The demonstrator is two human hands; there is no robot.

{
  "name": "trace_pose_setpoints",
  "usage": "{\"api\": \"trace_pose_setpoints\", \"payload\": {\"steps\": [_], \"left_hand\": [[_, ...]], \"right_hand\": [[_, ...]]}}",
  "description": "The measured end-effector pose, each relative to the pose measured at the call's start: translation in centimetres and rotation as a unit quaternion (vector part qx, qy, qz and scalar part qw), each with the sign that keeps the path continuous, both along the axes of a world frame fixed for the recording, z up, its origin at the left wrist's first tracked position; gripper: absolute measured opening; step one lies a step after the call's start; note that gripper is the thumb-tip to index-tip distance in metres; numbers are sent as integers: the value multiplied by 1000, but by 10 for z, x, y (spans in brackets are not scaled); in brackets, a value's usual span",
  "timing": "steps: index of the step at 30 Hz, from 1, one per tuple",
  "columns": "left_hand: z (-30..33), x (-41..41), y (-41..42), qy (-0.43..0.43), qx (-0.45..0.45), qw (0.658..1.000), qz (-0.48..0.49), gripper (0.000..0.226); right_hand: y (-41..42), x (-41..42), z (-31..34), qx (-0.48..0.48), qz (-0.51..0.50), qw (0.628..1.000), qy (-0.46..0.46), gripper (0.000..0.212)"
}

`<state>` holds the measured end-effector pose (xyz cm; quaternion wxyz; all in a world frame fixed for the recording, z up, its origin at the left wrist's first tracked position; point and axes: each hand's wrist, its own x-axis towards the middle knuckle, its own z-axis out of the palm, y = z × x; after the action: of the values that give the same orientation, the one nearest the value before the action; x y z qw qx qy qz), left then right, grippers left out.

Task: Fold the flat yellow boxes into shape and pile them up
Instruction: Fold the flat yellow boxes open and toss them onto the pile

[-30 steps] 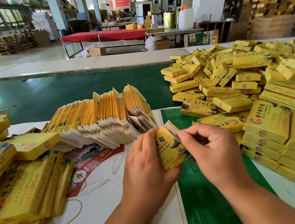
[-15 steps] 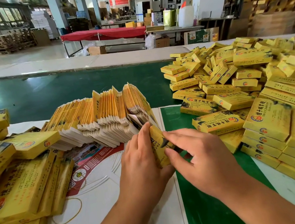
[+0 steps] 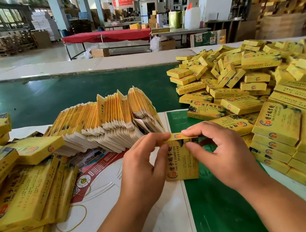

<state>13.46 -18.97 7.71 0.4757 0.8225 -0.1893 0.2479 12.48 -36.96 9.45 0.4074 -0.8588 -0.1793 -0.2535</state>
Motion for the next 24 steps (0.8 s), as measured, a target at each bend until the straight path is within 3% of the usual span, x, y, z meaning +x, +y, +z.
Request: {"api": "trace_pose_setpoints", "payload": {"steps": [4, 7, 9, 11, 15, 19, 22, 24], "left_hand": [[-3, 0, 0, 8, 14, 1000, -22, 28], [-9, 1, -1, 106, 12, 992, -64, 50], [-12, 3, -2, 149, 7, 985, -83, 45], [-11, 3, -2, 132, 28, 988, -77, 38], [-11, 0, -2, 80, 16, 994, -78, 44], [-11, 4, 0, 64, -60, 996, -27, 42], [-12, 4, 1, 68, -54, 996, -10, 31], [-10, 2, -1, 75, -38, 996, -16, 22]], "right_hand": [[-5, 0, 4, -11, -19, 1000, -15, 16], [-6, -2, 4, 0, -33, 999, -8, 17], [-7, -4, 5, 37, -27, 999, 26, 22], [-10, -7, 10, 41, -10, 996, 74, 31], [-12, -19, 27, -58, 25, 994, 85, 16], [-26, -16, 62, -50, -66, 996, 18, 31], [-46, 17, 89, -141, -165, 976, -28, 20], [-64, 51, 98, -225, -246, 943, -6, 20]]}}
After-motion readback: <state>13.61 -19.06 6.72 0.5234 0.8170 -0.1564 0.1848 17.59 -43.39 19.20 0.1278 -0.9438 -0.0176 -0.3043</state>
